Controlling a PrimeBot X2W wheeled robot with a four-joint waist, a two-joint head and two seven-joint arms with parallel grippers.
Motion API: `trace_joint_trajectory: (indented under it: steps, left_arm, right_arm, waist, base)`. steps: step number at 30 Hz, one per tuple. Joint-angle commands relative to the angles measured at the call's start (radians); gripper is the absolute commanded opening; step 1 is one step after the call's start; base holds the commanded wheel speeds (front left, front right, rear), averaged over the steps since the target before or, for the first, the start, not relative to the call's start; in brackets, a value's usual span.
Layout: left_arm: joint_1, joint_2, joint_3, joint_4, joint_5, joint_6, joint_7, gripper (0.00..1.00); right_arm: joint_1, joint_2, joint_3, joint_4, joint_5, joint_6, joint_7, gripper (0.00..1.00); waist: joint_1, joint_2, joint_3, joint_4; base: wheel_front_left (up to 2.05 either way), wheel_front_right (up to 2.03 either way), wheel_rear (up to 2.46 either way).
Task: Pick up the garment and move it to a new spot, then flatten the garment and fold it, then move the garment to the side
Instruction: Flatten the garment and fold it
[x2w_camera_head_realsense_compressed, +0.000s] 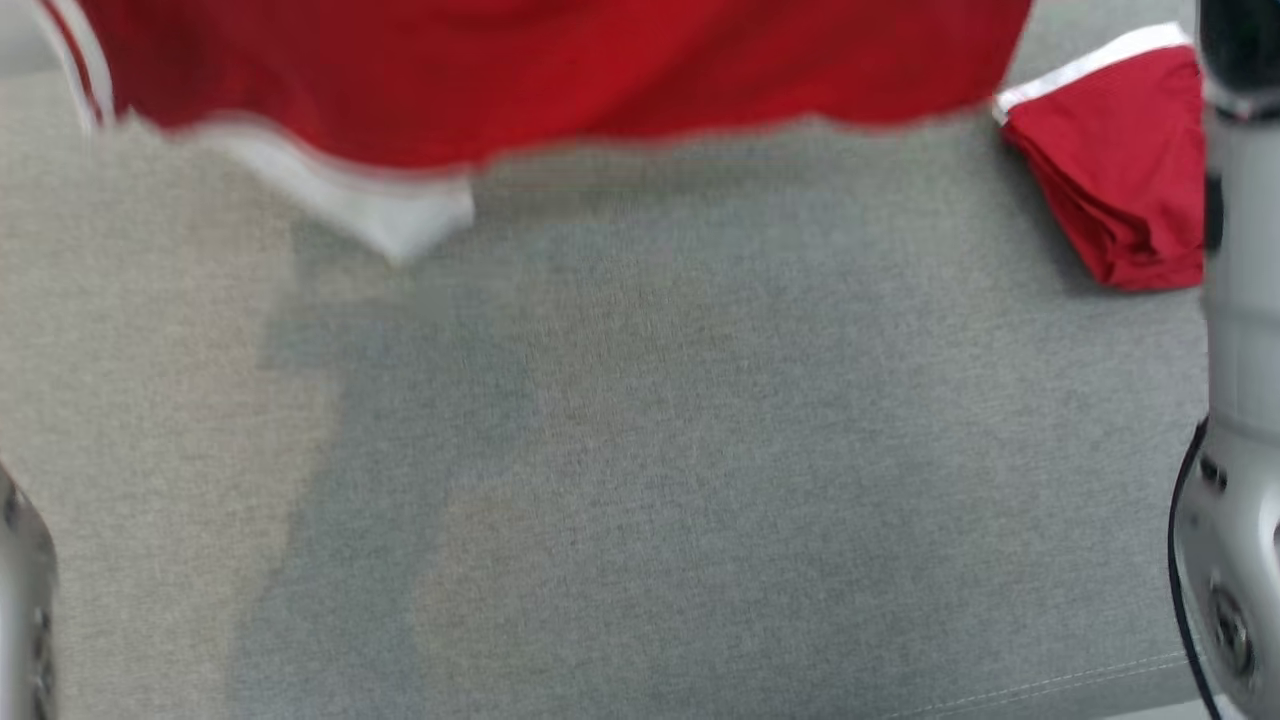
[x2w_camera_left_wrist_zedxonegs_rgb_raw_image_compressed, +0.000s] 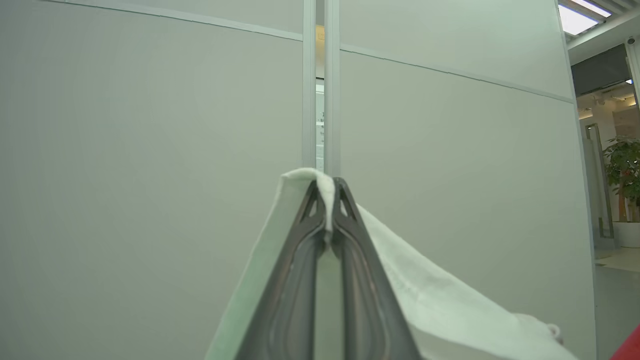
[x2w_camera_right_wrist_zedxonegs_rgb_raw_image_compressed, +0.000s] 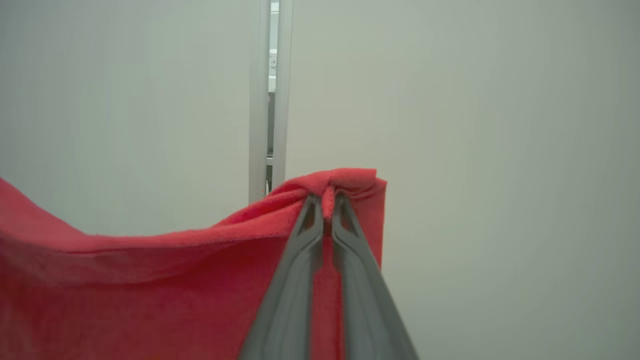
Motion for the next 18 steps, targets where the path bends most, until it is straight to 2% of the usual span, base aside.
trace_joint_trajectory:
  steps: [1,4,9,12,18]
  left_arm:
    - [-0.056,-0.004,-0.008,0.049,0.018,-0.011,-0.027,0.0]
    - [-0.187,-0.007,-0.038,0.182,0.074,-0.027,-0.112,0.0]
    - [-0.292,-0.036,-0.071,0.385,0.124,-0.032,-0.224,0.0]
    - [-0.302,-0.059,-0.076,0.469,0.121,-0.034,-0.267,0.0]
    - [-0.215,-0.085,-0.083,0.562,0.099,-0.06,-0.308,0.0]
  right_arm:
    - [-0.061,0.014,-0.002,0.059,-0.029,-0.001,-0.025,0.0]
    - [-0.221,0.026,-0.021,0.225,-0.124,-0.001,-0.089,0.0]
    - [-0.356,0.06,-0.048,0.451,-0.225,-0.001,-0.182,0.0]
    - [-0.372,0.069,-0.063,0.56,-0.263,-0.001,-0.228,0.0]
    - [-0.317,0.079,-0.055,0.727,-0.29,-0.001,-0.33,0.0]
  waist:
    - [0.0,0.0,0.147,0.002]
    - [0.0,0.0,0.191,0.014]
    - [0.0,0.0,0.234,0.043]
    - [0.0,0.0,0.262,0.061]
    - [0.0,0.0,0.3,0.087]
  base:
    - [0.0,0.0,0.0]
    - [0.0,0.0,0.0]
    - [0.0,0.0,0.0]
    - [0.0,0.0,0.0]
    - [0.0,0.0,0.0]
